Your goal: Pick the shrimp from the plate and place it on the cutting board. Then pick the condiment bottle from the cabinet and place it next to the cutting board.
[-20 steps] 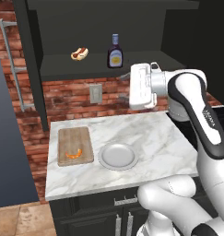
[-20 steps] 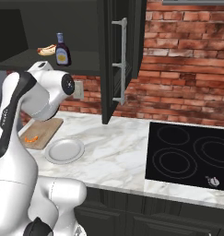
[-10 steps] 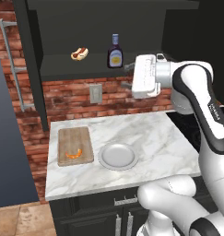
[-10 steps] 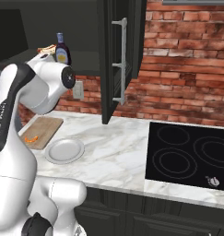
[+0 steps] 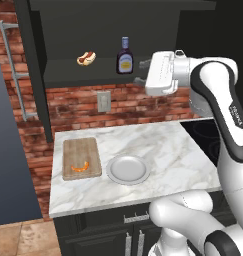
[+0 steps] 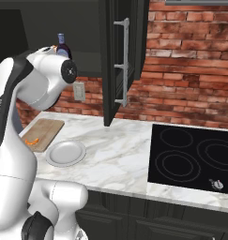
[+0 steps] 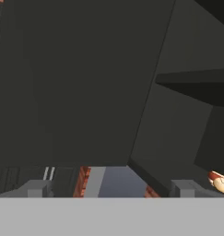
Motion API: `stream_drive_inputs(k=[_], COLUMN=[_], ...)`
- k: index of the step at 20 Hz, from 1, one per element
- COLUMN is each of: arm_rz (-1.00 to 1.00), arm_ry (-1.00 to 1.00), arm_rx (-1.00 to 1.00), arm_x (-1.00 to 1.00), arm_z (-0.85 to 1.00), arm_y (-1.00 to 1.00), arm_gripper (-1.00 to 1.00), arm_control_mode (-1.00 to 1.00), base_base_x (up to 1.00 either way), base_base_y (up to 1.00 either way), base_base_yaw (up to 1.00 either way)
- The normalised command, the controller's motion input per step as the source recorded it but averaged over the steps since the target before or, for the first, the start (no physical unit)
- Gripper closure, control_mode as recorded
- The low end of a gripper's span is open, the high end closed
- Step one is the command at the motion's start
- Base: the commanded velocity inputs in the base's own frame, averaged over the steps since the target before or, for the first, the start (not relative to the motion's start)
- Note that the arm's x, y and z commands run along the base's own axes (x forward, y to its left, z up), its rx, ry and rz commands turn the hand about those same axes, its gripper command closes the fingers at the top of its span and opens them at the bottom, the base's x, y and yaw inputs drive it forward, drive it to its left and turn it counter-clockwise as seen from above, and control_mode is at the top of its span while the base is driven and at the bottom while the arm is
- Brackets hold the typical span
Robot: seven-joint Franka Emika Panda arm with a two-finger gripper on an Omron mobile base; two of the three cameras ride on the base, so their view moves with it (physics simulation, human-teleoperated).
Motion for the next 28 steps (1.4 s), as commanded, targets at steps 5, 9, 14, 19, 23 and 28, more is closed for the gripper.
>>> stream_drive_inputs(k=[5,9,14,19,23,28], arm_rz=[-0.07,-0.07,-0.06,-0.06,-0.05,-0.04], arm_ry=[0.01,0.00,0.00,0.00,0.00,0.01], arm_rx=[0.04,0.05,0.06,0.05,0.04,0.03], arm_x=[0.10,0.18,0.26,0.31,0.31,0.32], arm_z=[0.03,0.00,0.00,0.00,0.00,0.00], arm_y=[-0.13,0.00,-0.03,-0.11,-0.11,-0.07], arm_gripper=[-1.00,-1.00,-1.00,-1.00,-1.00,-1.00], arm_control_mode=[-1.00,-1.00,-1.00,-1.00,-1.00,-1.00], base_base_x=[0.00,0.00,0.00,0.00,0.00,0.00], base_base_y=[0.00,0.00,0.00,0.00,0.00,0.00], base_base_yaw=[0.00,0.00,0.00,0.00,0.00,0.00])
